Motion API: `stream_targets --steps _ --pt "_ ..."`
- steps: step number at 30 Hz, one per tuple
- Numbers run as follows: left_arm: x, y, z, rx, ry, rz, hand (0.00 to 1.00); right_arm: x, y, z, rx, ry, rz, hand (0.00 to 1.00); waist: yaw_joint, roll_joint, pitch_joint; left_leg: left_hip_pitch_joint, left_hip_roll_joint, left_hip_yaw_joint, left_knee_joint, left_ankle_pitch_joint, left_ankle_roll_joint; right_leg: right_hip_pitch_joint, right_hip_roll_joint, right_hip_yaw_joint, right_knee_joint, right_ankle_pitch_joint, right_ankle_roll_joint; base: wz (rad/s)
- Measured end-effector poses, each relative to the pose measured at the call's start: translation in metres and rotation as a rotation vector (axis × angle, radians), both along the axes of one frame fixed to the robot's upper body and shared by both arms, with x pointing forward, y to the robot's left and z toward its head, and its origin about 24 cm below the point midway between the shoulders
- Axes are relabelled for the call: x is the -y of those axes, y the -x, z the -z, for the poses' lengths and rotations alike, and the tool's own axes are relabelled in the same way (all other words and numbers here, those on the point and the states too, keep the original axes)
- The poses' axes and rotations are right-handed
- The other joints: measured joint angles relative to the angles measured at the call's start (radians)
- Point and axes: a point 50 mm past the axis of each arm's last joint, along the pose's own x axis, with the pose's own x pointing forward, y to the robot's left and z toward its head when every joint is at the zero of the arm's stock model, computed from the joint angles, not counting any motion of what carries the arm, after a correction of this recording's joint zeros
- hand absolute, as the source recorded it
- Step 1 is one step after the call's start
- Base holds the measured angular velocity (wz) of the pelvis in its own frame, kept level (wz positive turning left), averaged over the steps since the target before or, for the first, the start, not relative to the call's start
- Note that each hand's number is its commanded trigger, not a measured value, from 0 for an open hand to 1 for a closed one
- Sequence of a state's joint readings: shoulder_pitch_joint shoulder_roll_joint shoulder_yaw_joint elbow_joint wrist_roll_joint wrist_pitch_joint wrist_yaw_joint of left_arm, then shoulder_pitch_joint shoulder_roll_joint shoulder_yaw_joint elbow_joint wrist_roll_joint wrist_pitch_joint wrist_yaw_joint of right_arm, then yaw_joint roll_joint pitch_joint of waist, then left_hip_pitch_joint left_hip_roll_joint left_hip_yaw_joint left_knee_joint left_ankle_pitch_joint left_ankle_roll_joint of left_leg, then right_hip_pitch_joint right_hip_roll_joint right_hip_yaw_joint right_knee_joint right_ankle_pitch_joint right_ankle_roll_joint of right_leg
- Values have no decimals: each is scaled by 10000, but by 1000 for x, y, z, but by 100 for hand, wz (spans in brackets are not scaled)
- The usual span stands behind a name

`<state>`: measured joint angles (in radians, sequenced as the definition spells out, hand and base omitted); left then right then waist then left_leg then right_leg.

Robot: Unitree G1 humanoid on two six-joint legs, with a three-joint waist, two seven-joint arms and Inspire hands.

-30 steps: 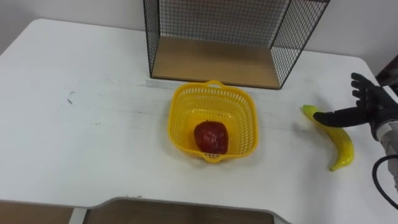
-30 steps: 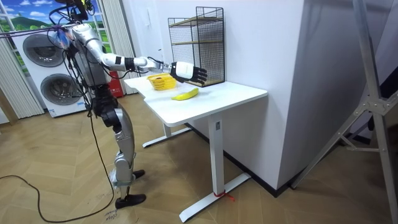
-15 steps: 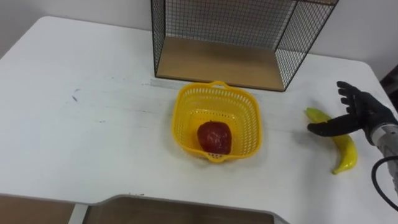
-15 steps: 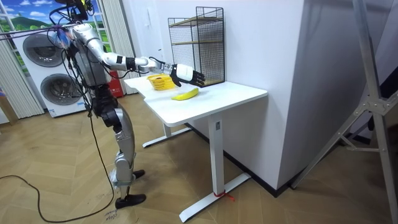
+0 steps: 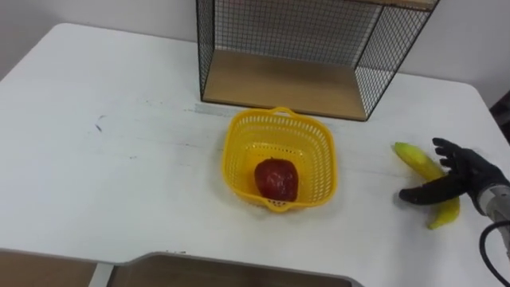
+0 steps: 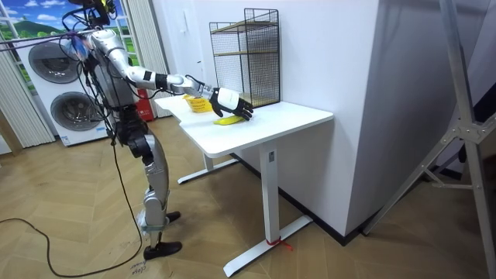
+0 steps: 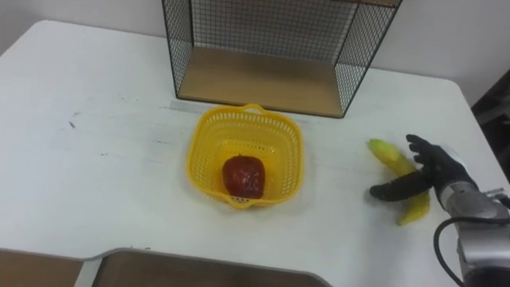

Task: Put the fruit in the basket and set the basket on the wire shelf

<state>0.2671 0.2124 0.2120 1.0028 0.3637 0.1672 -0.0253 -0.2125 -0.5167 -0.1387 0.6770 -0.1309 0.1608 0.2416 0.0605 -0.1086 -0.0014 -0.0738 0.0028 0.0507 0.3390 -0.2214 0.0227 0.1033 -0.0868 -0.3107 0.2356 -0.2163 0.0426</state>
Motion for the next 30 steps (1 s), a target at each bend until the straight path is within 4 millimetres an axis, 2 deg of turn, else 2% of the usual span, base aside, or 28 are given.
stream_targets --steps 8,10,14,16,17,23,30 --pt "0 3 1 -236 56 -78 0 4 6 8 -942 723 -428 0 33 -59 -28 11 -14 -54 72 1 -2 23 10 49 -40 -2 0 1" --pt "0 3 1 -242 54 -85 0 4 8 10 -1141 842 -526 0 37 -105 -65 22 -22 -81 71 9 -3 54 16 40 -138 -2 -1 0" --pt "1 0 2 -281 117 -107 0 6 10 14 -1430 775 -483 0 41 -119 -50 -12 -17 -126 224 -13 13 160 32 -80 -163 -1 -1 8" --pt "0 -5 2 -194 114 -72 0 7 11 15 -1530 718 -435 75 43 -152 -37 -20 -19 -225 247 -18 14 184 34 -138 -157 -1 -1 11" --pt "0 -8 2 -129 109 -51 0 7 11 15 -1568 694 -432 100 77 -157 -32 -27 -16 -250 252 -17 14 183 39 -144 -154 -1 -2 4" --pt "-1 -16 1 5 248 78 0 17 13 11 -1691 1575 -170 100 304 -81 -13 -61 35 -338 377 -86 -47 201 120 -153 -151 20 -36 0" --pt "0 -15 1 -80 288 84 0 26 15 7 -1665 1944 207 100 319 41 -3 -46 92 -340 338 -90 -99 200 179 -166 -153 23 -40 0"
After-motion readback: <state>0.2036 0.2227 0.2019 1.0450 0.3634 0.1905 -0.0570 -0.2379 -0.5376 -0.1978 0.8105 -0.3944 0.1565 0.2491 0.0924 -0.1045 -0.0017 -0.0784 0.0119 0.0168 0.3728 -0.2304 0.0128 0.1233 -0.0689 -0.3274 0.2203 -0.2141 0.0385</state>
